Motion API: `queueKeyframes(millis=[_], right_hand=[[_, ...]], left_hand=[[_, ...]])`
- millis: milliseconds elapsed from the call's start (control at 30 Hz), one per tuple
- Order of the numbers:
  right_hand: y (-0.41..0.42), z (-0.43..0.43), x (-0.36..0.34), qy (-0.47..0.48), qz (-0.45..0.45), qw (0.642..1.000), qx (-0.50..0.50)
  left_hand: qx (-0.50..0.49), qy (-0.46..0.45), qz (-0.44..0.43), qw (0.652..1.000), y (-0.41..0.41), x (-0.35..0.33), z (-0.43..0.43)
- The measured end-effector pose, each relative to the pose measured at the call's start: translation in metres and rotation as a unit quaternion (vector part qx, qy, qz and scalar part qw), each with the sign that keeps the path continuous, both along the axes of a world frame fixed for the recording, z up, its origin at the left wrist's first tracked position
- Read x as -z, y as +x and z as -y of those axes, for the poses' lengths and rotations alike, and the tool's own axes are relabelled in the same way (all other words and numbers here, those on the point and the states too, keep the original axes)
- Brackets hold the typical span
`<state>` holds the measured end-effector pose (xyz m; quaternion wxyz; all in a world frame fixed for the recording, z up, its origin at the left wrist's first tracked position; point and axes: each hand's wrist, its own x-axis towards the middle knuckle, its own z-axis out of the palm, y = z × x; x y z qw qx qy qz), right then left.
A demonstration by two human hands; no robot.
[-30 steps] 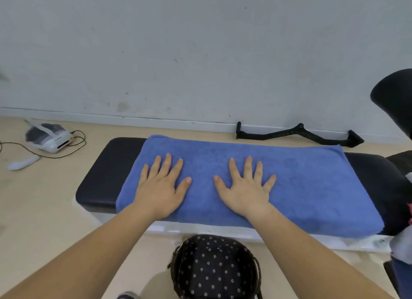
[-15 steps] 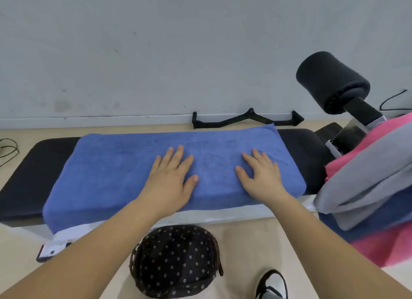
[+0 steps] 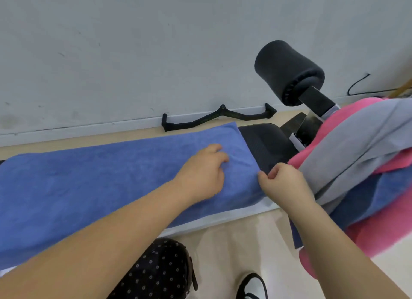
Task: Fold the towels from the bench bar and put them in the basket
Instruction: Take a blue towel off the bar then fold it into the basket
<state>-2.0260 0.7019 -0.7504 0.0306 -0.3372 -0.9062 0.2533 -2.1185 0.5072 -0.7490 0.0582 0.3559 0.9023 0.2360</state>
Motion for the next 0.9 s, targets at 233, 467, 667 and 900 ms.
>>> queueKeyframes(millis=[233, 467, 667, 900], right_hand=[[0.011, 0.000, 0.008, -0.205, -0.046, 0.977, 0.022], [0.018, -0.007, 0.003, -0.315, -0.043, 0.948, 0.021], [0.017, -0.004, -0.001, -0.331, -0.044, 0.943, -0.006], [0.026, 0.002, -0.023, -0.363, -0.141, 0.919, -0.053]], left_hand=[[0.075, -0.167, -0.088, 0.979, -0.072, -0.007, -0.086], [0.126, -0.243, -0.147, 0.950, -0.078, -0.001, -0.096], [0.047, -0.160, -0.153, 0.974, -0.083, 0.004, -0.072], [-0.050, 0.065, -0.023, 0.996, -0.087, -0.013, -0.075]])
